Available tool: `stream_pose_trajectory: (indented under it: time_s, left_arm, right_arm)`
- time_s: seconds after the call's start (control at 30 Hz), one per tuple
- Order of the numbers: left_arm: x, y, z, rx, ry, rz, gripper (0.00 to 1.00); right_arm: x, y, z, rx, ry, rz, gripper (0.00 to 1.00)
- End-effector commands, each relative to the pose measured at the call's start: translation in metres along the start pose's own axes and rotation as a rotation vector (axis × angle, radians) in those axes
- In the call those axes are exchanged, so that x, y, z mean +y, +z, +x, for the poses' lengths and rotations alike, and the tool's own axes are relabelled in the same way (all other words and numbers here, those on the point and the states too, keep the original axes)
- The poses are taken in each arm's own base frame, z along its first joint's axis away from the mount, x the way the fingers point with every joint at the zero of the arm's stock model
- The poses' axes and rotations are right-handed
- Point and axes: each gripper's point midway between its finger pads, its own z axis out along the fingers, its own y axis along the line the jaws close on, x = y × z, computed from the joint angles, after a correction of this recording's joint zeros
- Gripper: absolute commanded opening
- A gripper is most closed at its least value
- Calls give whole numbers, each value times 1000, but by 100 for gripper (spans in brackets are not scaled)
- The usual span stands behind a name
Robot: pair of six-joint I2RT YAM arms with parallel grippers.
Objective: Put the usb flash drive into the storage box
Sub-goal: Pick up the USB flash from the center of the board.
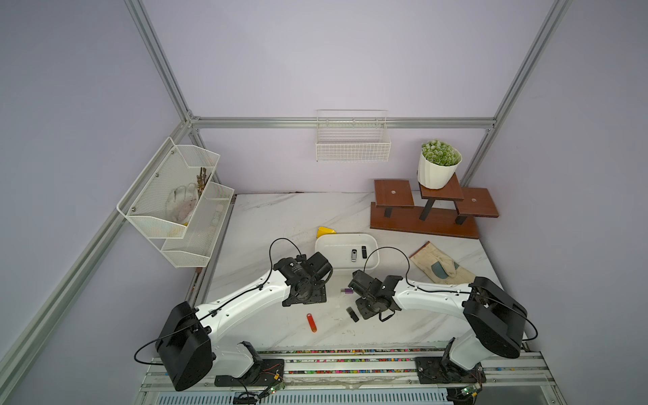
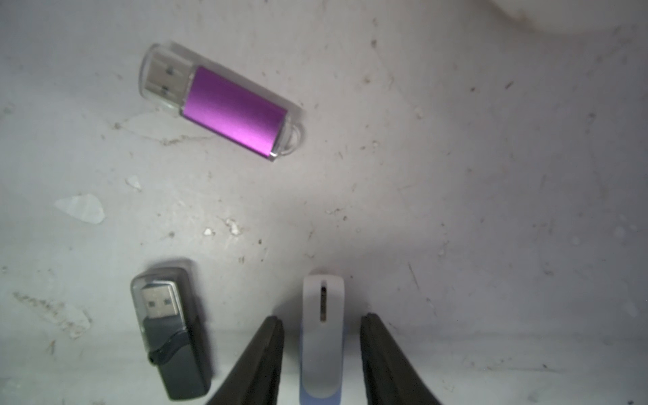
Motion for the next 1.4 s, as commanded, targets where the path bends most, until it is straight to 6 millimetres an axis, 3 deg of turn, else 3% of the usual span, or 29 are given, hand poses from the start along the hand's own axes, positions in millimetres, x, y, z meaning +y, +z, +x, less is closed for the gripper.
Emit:
stream_pose_trajectory:
  time_s: [0.0, 0.23, 0.63, 0.83, 1.03, 1.17, 1.37]
  left_arm:
    - [-4, -6, -2, -20, -25, 34, 91]
    - [-2, -3, 4, -5, -29, 33, 91]
    - [-3, 7, 31, 33, -47, 15, 92]
    - [-12, 20, 50, 73, -76, 27, 92]
    - [-16, 45, 67, 79, -129, 22, 83]
    - [-13, 65, 78, 92, -194, 4, 75]
    - [-7, 76, 87, 86, -219, -44, 66]
  right_arm:
    - [-6, 3, 14, 60, 10, 44, 43]
    - [-5, 2, 22, 69, 35, 26, 35]
    - [-4, 0, 23, 72, 33, 33, 0]
    - [-13, -14, 4, 14, 51, 97, 0]
    - [-13, -37, -25, -66, 68, 98, 0]
    - [-14, -44, -34, -83, 63, 98, 0]
    - [-23, -42, -36, -83, 71, 96, 0]
